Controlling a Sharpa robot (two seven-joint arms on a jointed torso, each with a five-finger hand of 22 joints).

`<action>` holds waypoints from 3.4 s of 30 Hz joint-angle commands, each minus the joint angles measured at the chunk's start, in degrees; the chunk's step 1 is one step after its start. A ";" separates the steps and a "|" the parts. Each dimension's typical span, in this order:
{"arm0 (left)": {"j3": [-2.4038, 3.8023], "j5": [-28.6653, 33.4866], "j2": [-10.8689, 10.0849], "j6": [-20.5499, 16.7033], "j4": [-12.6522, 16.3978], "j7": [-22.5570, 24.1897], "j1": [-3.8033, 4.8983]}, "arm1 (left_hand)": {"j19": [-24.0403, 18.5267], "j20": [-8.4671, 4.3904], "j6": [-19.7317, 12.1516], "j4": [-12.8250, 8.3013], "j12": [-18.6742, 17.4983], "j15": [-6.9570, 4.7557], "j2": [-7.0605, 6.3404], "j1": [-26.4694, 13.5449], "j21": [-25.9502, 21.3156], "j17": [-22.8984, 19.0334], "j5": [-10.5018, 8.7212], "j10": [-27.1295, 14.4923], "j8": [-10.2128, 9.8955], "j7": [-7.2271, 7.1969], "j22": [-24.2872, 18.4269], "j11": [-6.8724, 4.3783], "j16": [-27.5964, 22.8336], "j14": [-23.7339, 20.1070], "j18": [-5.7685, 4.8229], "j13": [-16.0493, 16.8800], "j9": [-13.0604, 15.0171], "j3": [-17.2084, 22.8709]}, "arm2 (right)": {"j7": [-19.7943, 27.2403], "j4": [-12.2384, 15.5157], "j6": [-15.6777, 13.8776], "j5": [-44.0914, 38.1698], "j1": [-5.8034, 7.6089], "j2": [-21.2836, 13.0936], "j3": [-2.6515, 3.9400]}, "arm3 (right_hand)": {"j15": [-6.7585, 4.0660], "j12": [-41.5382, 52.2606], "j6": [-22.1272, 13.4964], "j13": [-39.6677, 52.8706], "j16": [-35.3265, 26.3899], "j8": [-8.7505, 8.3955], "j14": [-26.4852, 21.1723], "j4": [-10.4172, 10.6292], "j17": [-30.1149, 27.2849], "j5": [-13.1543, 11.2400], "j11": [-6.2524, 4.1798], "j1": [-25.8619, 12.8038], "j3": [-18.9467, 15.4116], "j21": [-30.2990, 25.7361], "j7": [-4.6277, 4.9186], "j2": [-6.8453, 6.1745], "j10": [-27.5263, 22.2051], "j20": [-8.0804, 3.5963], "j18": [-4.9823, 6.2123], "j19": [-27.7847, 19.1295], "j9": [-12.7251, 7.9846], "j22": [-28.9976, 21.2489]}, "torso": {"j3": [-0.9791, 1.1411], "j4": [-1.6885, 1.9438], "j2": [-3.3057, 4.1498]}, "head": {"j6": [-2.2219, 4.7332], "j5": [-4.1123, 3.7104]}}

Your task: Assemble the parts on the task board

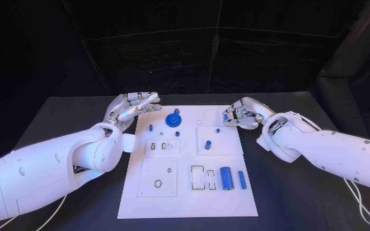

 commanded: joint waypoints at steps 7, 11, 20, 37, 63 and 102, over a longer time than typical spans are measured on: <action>0.06 -0.07 0.33 1.19 -0.28 0.24 0.09 | 0.51 0.12 0.58 -0.38 -0.24 0.00 0.70 -0.06 -0.27 0.04 0.11 0.08 -0.33 0.04 -0.10 0.08 -0.29 0.31 0.38 -0.06 -0.02 0.00 | -7.62 6.81 -2.13 -0.55 0.46 2.40 0.10 | -0.20 -0.61 0.95 -0.37 0.05 -0.32 3.84 -0.12 3.74 0.26 0.08 -0.81 0.93 0.27 -0.69 0.22 -0.22 -0.31 -0.45 0.02 0.27 0.04 | -0.71 0.33 -0.96 | -0.38 0.63; 0.06 -0.08 0.40 1.56 -0.30 0.21 0.10 | 0.73 0.03 0.85 -0.54 -0.26 -0.16 0.94 -0.09 -0.24 0.16 0.11 0.39 -0.35 -0.05 -0.15 -0.03 -0.12 0.88 0.42 -0.04 0.00 -0.01 | -8.58 7.33 -1.69 -1.06 0.49 4.64 0.10 | -0.20 -0.66 0.93 -0.41 0.04 -0.35 3.84 -0.13 3.72 0.26 0.09 -0.85 0.98 0.27 -0.69 0.22 -0.24 -0.31 -0.45 0.02 0.26 0.03 | -0.91 0.61 -1.07 | -0.85 1.19; 0.07 -0.08 0.40 1.57 -1.01 0.35 0.18 | 0.84 -0.02 0.97 -0.61 -0.26 -0.22 1.02 -0.10 -0.22 0.19 0.11 0.53 -0.36 -0.10 -0.16 -0.08 -0.09 1.06 0.42 -0.03 0.00 -0.03 | -11.06 5.93 1.31 -2.14 0.48 10.59 0.04 | -0.13 -0.81 0.81 -0.48 -0.06 -0.56 3.80 -0.08 3.52 0.21 0.16 -1.41 1.41 0.25 -0.61 0.29 -0.27 -0.25 -0.45 0.03 0.21 0.01 | -1.00 0.61 -1.34 | -1.88 3.72; 0.08 -0.07 1.25 1.74 -2.68 0.27 0.30 | 0.89 -0.03 1.05 -0.66 -0.26 -0.23 1.06 -0.11 -0.22 0.20 0.11 0.63 -0.35 -0.13 -0.18 -0.11 -0.11 1.10 0.42 -0.02 0.01 -0.04 | -14.33 2.60 3.86 -9.30 -0.29 18.58 -2.32 | -0.06 -1.11 0.80 -0.62 -0.29 -0.88 3.70 -0.61 3.06 1.06 0.25 -2.18 2.20 0.19 -0.50 -0.43 -0.41 -0.17 -0.43 0.02 0.15 -0.05 | -0.85 0.68 -1.18 | -2.69 5.41; 0.08 -0.07 1.46 2.18 -3.01 -0.09 0.31 | 0.88 -0.03 1.10 -0.68 -0.26 -0.22 1.05 -0.13 -0.24 0.19 0.11 0.69 -0.35 -0.13 -0.20 -0.12 -0.15 1.07 0.40 -0.02 0.01 -0.07 | -14.58 0.72 6.12 -10.34 -1.53 20.81 -2.60 | -0.03 -1.15 0.72 -0.62 -0.29 -1.05 3.71 -0.72 3.09 1.15 0.29 -2.67 2.38 0.16 -0.45 -0.84 -0.42 -0.14 -0.42 0.00 0.11 -0.10 | -0.83 0.57 -1.19 | -3.17 5.70; 0.08 -0.07 1.35 2.45 -2.57 -0.45 0.31 | 0.84 -0.04 1.14 -0.78 -0.34 -0.19 0.99 -0.22 -0.32 0.15 0.10 0.74 -0.43 -0.05 -0.27 -0.08 -0.31 0.96 0.37 -0.04 -0.01 -0.19 | -16.49 0.10 9.32 -13.17 -1.91 21.06 -2.60 | 0.67 -2.28 -1.42 -1.38 -0.40 -3.02 3.71 -2.22 3.08 -0.64 1.15 -4.59 3.54 -0.11 0.62 -3.60 -1.17 0.44 -0.37 -0.16 -0.49 -0.48 | -0.81 0.61 -1.21 | -3.64 5.33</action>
